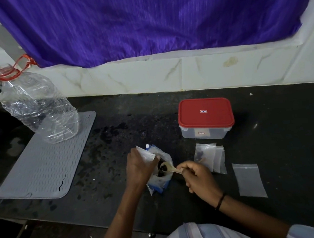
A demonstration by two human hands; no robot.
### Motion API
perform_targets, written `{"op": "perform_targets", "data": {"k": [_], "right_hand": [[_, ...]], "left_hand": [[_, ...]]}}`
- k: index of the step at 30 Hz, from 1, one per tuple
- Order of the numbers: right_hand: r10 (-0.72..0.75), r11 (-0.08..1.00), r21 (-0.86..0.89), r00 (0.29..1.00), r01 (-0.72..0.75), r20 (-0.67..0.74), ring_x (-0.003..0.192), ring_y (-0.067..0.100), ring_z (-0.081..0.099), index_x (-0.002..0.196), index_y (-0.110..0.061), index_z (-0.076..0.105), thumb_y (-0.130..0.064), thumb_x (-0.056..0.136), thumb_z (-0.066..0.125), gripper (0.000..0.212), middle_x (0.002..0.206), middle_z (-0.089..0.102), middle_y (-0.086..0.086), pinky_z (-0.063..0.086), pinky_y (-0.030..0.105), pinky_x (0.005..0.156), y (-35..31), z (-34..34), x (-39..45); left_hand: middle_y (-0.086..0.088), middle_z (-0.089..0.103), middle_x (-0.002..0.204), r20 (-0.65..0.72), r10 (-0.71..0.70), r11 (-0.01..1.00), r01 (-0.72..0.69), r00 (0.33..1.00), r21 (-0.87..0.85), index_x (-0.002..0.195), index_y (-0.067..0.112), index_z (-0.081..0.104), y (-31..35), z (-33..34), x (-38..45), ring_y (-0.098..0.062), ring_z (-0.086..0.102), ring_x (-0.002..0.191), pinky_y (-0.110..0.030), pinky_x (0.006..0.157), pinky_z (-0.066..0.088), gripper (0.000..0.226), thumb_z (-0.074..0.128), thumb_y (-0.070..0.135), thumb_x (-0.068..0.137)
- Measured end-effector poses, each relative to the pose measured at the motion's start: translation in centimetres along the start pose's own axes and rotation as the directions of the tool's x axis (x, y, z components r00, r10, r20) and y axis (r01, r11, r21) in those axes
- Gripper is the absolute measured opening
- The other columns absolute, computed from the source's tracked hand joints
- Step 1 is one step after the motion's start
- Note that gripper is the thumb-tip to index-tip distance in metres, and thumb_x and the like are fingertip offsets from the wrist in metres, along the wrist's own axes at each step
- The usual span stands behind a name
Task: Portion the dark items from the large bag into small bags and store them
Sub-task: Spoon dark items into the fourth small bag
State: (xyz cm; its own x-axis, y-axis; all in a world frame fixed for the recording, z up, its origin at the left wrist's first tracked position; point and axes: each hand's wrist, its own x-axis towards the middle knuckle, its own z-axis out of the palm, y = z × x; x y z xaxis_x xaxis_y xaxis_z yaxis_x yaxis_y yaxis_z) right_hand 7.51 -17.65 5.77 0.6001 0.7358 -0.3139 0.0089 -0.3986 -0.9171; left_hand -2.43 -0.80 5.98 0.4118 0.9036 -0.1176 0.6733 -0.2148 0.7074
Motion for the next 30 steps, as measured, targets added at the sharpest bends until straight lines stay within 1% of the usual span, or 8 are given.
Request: {"op": "perform_targets", "data": {"k": [4,6,10,12,14,18,25,30], "right_hand": [[-0.027,0.996,0.090,1.000,0.029,-0.014,0.049,0.009,0.049,0.098,-0.022,0.069,-0.012,0.099,0.049,0.022,0.054,0.052,-0.003,0.045,0.027,0.047,-0.4,-0.9,-0.7],[-0.053,0.990,0.130,0.998,0.055,-0.016,0.049,0.012,0.048,0.098,-0.020,0.070,-0.011,0.099,0.049,0.022,0.053,0.051,-0.002,0.043,0.027,0.046,-0.9,-1.4,-1.0],[-0.091,0.976,0.198,0.996,0.093,-0.021,0.047,0.012,0.045,0.100,-0.016,0.070,-0.008,0.099,0.049,0.022,0.052,0.048,0.001,0.041,0.025,0.043,-2.4,-2.3,-1.7],[-0.108,0.972,0.207,0.994,0.110,-0.022,0.047,0.010,0.044,0.100,-0.016,0.070,-0.008,0.098,0.049,0.022,0.052,0.048,0.000,0.040,0.025,0.043,-3.1,-2.7,-2.0],[-0.115,0.972,0.204,0.993,0.118,-0.025,0.048,0.010,0.045,0.100,-0.017,0.070,-0.008,0.098,0.050,0.022,0.054,0.049,0.001,0.040,0.024,0.043,-3.7,-3.1,-2.3],[-0.122,0.969,0.212,0.992,0.124,-0.023,0.048,0.010,0.045,0.099,-0.016,0.070,-0.007,0.098,0.050,0.022,0.055,0.050,0.002,0.040,0.023,0.043,-4.8,-3.6,-3.1],[-0.181,0.952,0.247,0.983,0.184,-0.034,0.044,0.013,0.041,0.096,-0.017,0.072,-0.006,0.097,0.051,0.023,0.049,0.046,0.003,0.038,0.025,0.040,-6.7,-3.9,-4.5],[-0.215,0.941,0.264,0.976,0.211,-0.015,0.043,0.011,0.040,0.094,-0.017,0.072,-0.005,0.097,0.050,0.025,0.048,0.045,0.003,0.036,0.023,0.039,-8.2,-3.6,-5.0]], "left_hand": [[0.001,0.055,0.098,-0.183,0.153,0.974,-0.180,0.971,-0.140,0.105,0.017,0.055,0.2,-1.2,-1.3,-0.006,0.054,0.083,-0.011,0.064,0.040,0.041,0.083,0.023,0.076],[0.005,0.057,0.090,-0.207,0.233,0.944,-0.272,0.950,-0.188,0.103,0.020,0.056,0.4,-1.7,-1.8,-0.005,0.056,0.078,-0.009,0.062,0.042,0.038,0.083,0.015,0.077],[0.016,0.061,0.079,-0.045,0.390,0.864,-0.382,0.920,-0.328,0.107,0.019,0.059,0.7,-2.5,-2.5,-0.004,0.061,0.073,-0.014,0.065,0.046,0.041,0.083,0.005,0.077],[0.019,0.061,0.084,0.026,0.453,0.825,-0.407,0.891,-0.393,0.117,0.017,0.057,0.5,-2.7,-3.0,-0.004,0.062,0.080,-0.012,0.071,0.047,0.052,0.086,0.014,0.074],[0.024,0.061,0.091,0.089,0.484,0.807,-0.405,0.871,-0.429,0.126,0.016,0.052,0.3,-3.0,-3.4,0.000,0.062,0.088,-0.011,0.077,0.046,0.067,0.083,0.031,0.069],[0.028,0.058,0.095,0.094,0.544,0.780,-0.462,0.834,-0.422,0.129,0.014,0.050,0.3,-3.4,-3.8,-0.001,0.060,0.092,-0.012,0.080,0.045,0.075,0.075,0.050,0.068],[0.013,0.059,0.089,0.030,0.537,0.778,-0.482,0.843,-0.404,0.115,0.016,0.056,0.6,-3.7,-4.2,-0.012,0.061,0.086,-0.021,0.077,0.048,0.051,0.076,0.040,0.075],[0.010,0.065,0.103,0.025,0.545,0.807,-0.516,0.838,-0.288,0.114,0.021,0.055,0.6,-3.3,-4.1,-0.016,0.065,0.097,-0.038,0.082,0.054,0.048,0.078,0.040,0.077]]}}
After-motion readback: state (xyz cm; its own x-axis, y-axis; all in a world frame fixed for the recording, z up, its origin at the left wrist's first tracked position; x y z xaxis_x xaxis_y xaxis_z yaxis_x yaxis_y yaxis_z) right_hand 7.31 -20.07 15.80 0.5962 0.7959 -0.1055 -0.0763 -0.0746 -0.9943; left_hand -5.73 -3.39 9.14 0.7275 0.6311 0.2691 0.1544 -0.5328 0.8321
